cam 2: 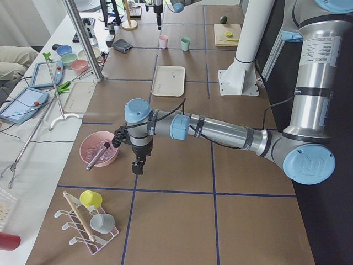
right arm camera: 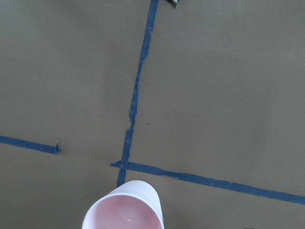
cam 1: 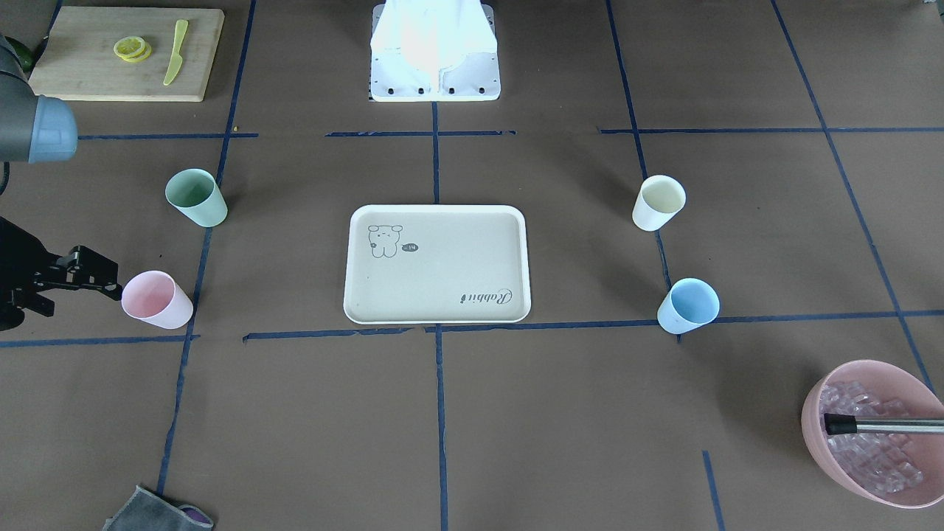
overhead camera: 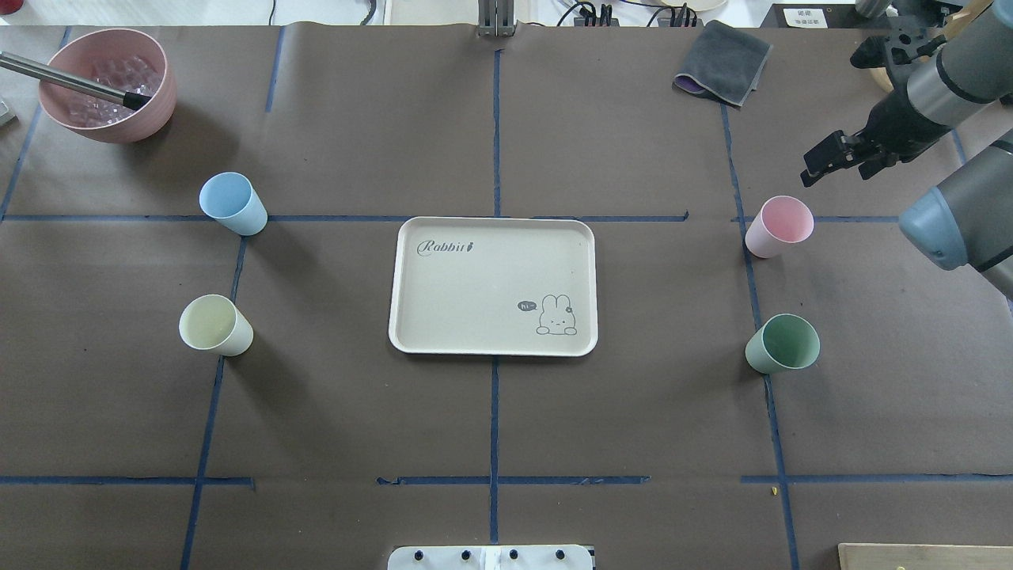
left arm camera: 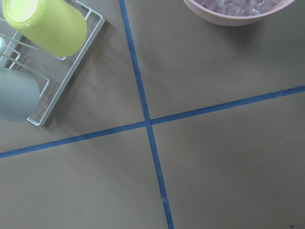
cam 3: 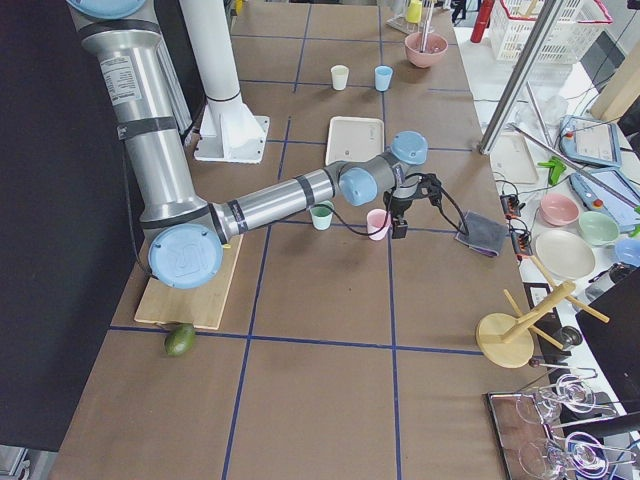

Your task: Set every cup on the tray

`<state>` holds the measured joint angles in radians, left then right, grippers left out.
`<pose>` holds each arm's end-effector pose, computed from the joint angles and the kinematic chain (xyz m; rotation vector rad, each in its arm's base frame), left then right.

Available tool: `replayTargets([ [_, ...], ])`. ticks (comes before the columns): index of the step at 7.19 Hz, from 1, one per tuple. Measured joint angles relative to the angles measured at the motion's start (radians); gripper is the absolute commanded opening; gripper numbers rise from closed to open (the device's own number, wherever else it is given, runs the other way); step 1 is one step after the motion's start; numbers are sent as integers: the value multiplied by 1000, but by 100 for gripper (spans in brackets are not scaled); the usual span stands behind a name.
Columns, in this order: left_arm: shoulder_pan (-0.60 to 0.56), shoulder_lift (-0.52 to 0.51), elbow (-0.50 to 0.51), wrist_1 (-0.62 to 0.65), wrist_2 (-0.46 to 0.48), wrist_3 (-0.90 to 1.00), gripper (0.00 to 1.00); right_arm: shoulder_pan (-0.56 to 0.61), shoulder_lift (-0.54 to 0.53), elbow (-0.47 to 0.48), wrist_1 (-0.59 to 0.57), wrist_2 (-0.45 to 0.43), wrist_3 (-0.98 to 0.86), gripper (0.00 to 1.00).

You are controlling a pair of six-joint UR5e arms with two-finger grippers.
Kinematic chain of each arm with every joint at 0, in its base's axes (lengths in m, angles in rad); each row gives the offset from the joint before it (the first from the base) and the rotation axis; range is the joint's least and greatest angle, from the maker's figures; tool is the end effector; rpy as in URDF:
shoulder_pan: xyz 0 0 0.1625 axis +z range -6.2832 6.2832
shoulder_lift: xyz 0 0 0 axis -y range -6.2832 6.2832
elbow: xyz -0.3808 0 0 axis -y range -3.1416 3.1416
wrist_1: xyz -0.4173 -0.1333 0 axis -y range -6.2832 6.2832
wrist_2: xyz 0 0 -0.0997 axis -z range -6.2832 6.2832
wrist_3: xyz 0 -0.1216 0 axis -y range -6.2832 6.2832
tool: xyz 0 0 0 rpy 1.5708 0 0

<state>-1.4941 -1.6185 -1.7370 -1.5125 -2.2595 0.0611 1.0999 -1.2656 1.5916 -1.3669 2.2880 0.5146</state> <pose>-0.0146 -0.5417 0.5316 0.1442 0.6894 0.1856 -0.2437 -0.5964 0.4207 0.1153 -0.8560 -0.1490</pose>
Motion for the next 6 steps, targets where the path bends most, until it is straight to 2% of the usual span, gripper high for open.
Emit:
replayTargets([
  [3, 0, 0, 0, 0, 0, 2, 100, -55, -1, -36, 8, -52, 3, 97],
  [4, 0, 0, 0, 0, 0, 2, 100, -73, -2, -41, 8, -65, 4, 88],
  [5, 0, 0, 0, 0, 0, 2, 100, -90, -2, -50, 8, -79, 4, 42],
  [6, 1, 0, 0, 0, 0, 3, 100, -106, -1, -60, 8, -90, 3, 17],
])
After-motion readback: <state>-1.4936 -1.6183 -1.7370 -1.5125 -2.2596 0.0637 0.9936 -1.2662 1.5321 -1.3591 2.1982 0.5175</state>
